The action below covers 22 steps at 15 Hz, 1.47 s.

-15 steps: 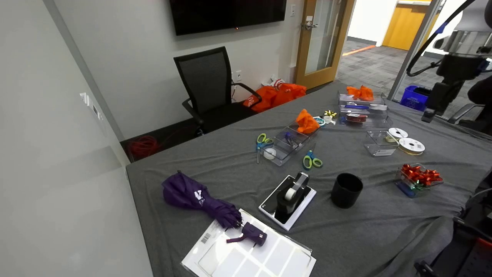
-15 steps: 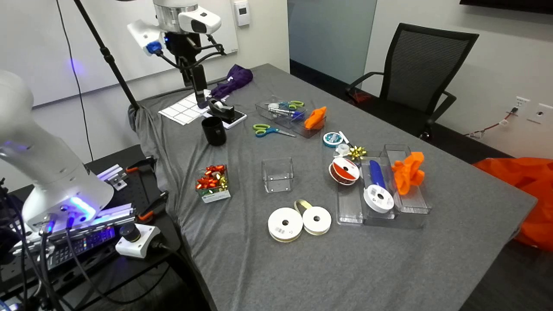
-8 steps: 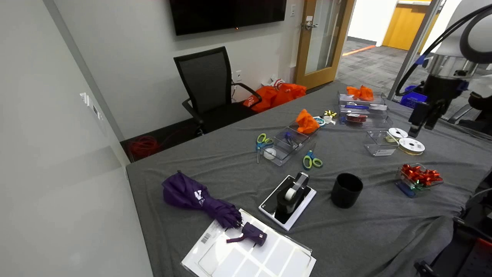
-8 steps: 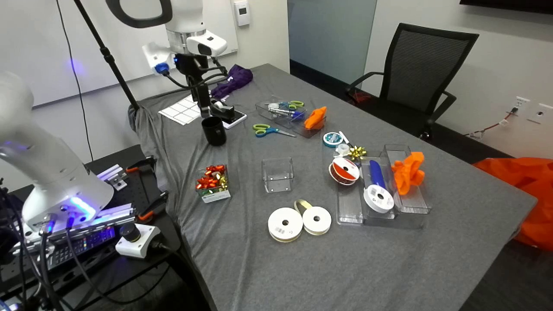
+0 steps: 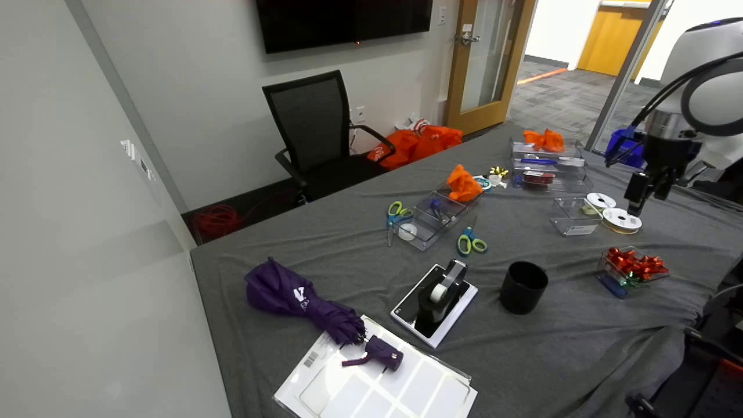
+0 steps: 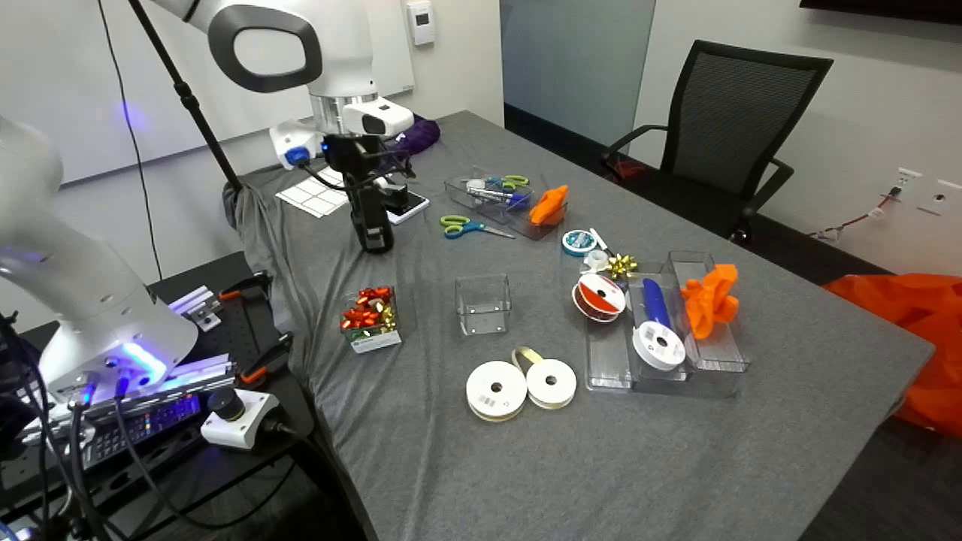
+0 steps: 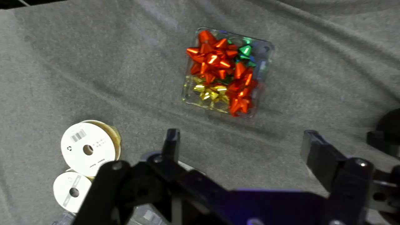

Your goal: Stack up the containers on the table

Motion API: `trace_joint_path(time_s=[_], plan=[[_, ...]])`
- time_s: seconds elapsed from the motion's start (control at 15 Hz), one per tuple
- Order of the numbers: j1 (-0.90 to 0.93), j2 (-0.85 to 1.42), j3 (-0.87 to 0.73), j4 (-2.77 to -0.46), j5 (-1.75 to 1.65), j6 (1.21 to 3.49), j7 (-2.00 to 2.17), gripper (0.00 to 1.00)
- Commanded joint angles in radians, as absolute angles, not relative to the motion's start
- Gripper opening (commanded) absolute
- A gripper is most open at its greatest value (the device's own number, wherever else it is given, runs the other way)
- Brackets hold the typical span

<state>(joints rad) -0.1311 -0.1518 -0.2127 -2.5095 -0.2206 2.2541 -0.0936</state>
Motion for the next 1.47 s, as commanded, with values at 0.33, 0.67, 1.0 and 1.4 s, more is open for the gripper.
trace_joint_path(time_s=[0.33,0.67,1.0,1.4], plan=[[-0.242,-0.004,-0.271,-2.579,-0.362,2.555,-0.145,1.00],[-0.258,0.098,-0.281,-2.577,-0.251,2.614,-0.187,1.00],[-0.272,0.149,-0.265,-2.565,-0.080,2.630,-0.291,1.00],[-0.276,0.187,-0.269,-2.559,-0.062,2.677,-0.309,1.00]])
